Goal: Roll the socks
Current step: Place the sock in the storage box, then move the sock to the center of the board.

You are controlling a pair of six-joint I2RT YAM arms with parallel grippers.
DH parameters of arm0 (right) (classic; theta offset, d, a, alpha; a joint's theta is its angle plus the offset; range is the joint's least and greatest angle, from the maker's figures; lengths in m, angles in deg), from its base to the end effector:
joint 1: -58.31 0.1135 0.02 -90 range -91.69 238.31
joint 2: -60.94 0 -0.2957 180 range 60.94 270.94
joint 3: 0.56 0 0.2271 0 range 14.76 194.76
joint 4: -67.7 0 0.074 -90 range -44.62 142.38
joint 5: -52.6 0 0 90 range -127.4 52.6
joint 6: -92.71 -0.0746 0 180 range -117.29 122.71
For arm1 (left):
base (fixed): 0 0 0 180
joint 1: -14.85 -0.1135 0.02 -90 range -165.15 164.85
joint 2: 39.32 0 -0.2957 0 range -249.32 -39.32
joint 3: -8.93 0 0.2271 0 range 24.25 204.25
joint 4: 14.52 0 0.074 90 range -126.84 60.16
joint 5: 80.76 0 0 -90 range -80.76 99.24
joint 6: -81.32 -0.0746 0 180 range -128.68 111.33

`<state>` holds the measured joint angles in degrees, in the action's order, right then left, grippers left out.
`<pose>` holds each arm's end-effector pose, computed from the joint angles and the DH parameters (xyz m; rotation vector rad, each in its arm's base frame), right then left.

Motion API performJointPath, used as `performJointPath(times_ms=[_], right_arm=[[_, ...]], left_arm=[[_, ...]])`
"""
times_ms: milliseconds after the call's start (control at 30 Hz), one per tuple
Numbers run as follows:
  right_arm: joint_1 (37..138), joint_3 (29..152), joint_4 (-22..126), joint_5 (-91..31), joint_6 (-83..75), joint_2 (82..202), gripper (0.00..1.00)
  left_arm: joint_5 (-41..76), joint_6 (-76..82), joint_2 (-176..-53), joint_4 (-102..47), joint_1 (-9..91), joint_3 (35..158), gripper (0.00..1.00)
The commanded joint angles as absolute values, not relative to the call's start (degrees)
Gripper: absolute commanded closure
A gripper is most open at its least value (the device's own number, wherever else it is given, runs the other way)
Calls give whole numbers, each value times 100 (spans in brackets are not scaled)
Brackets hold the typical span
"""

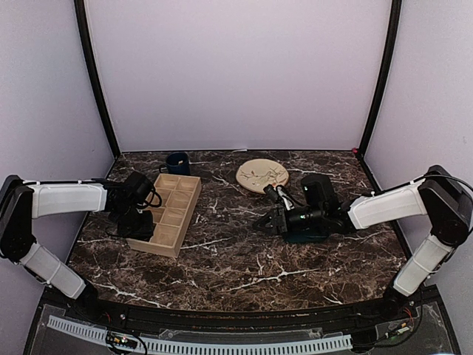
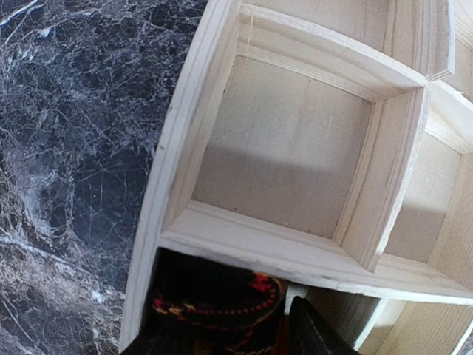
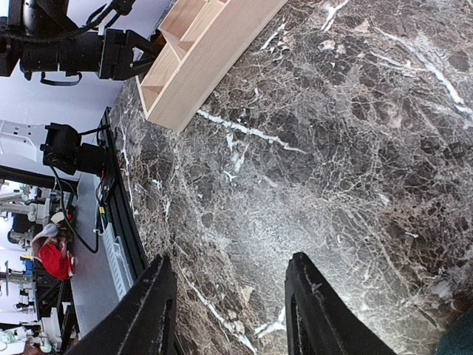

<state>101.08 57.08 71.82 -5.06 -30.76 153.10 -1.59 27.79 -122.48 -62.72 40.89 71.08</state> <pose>0.2199 0.2578 0.2110 -0.5665 2.2589 1.3363 0.2299 -0.0967 0.1880 -0.2959 2.7190 -0.0387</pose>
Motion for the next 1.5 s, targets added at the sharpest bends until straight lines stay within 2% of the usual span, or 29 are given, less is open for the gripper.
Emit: performJointPath(times_ms=[0,567,800,967,1133,1467], right_arm=[[10154,5774,7356,-473,-3029,15357,54],[10155,5777,7367,-507,-3023,15399,54],[10148,5861,6565,-1586,-2626,15070,54],[10156,5961,5693,-2999,-2373,14791,54],[10156,6061,5015,-3955,-2466,14798,54],[10147,6165,4792,-4044,-2892,15525,56]], left_arm=[[-181,2886,-12063,-6784,4113,7199,47],[-312,2977,-11385,-7110,4116,8063,46],[-517,2448,-10712,-5588,4526,7653,47],[-430,1837,-11190,-4626,5219,7613,47],[-17,1574,-11753,-3896,5462,7610,50],[330,1288,-12428,-3210,5887,7743,51]])
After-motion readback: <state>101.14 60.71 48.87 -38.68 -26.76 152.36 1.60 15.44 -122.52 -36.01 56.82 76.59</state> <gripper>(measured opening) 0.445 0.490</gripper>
